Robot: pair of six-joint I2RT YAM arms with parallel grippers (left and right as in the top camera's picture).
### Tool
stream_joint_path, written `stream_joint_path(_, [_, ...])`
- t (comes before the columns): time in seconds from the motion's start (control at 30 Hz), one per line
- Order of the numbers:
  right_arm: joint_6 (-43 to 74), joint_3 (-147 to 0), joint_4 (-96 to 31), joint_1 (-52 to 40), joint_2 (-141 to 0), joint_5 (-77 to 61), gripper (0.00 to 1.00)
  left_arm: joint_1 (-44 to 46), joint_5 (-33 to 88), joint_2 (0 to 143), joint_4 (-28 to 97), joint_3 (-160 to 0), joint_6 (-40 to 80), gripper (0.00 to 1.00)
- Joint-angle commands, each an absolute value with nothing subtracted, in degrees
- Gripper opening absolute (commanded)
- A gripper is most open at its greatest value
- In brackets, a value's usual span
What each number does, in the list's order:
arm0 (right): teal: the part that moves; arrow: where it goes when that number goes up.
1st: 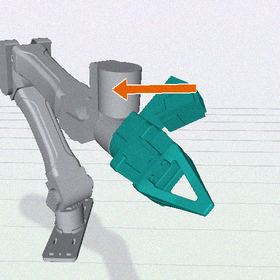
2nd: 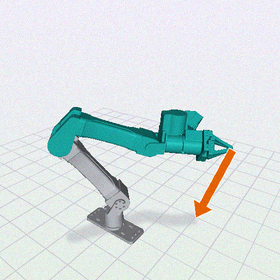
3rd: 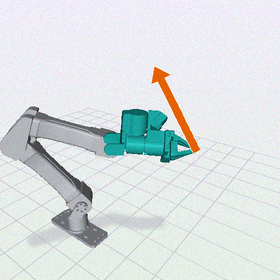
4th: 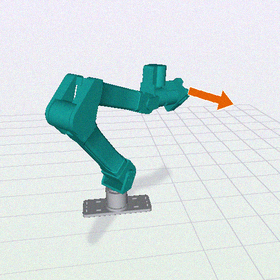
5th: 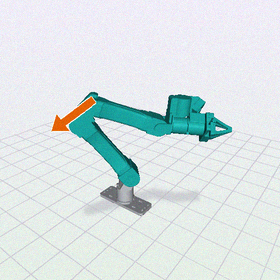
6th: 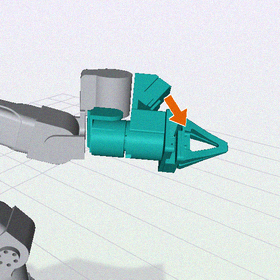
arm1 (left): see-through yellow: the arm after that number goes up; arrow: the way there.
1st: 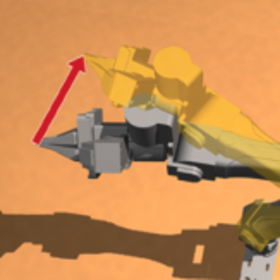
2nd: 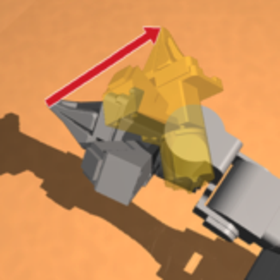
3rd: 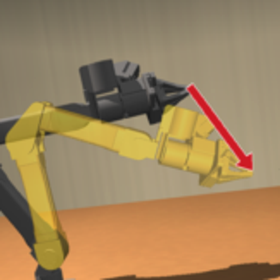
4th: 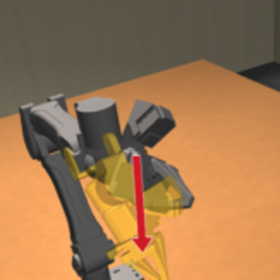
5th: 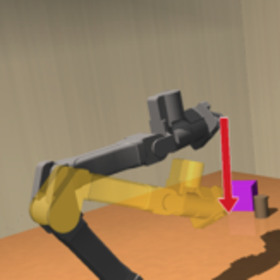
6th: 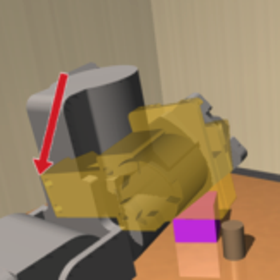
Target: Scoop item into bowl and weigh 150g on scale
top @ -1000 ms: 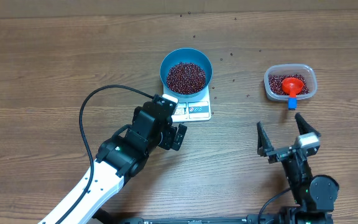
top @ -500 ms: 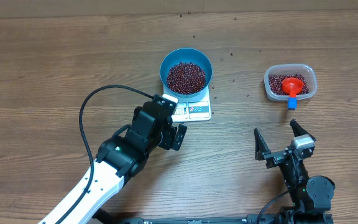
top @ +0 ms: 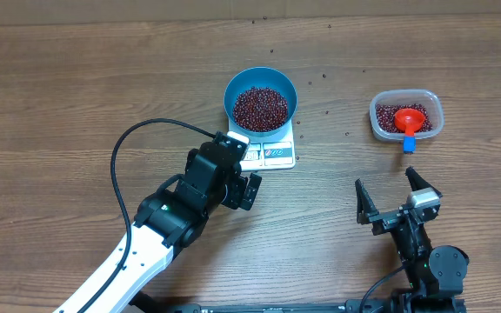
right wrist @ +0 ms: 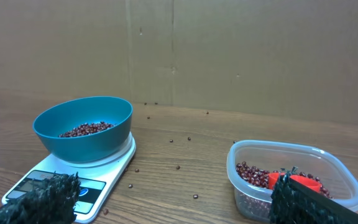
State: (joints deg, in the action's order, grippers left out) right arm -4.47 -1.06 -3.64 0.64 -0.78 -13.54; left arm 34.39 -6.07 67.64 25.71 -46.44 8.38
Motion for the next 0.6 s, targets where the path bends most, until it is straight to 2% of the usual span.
stream_joint_path(0.0, [-4.1, -0.4, -3.4, 0.3, -0.2, -13.7, 1.00, 34.0, -6.5, 67.9, 26.4, -46.8, 7.7, 0.99])
stream_joint_path(0.2, [-4.1, -0.4, -3.4, 0.3, -0.2, -13.7, 1.00, 33.6, -15.6, 67.3, 26.6, -46.7, 5.6, 0.99])
stream_joint_path(0.27, [-4.1, -0.4, -3.4, 0.3, -0.2, -13.7, 1.00, 30.2, -15.9, 63.9, 25.0, -46.5, 5.8, 1.00])
stream_joint_path(0.57, [-4.1, -0.4, -3.4, 0.3, -0.2, -13.7, 1.00, 4.9, 8.4, 46.9, 10.3, -37.3, 5.8, 1.00])
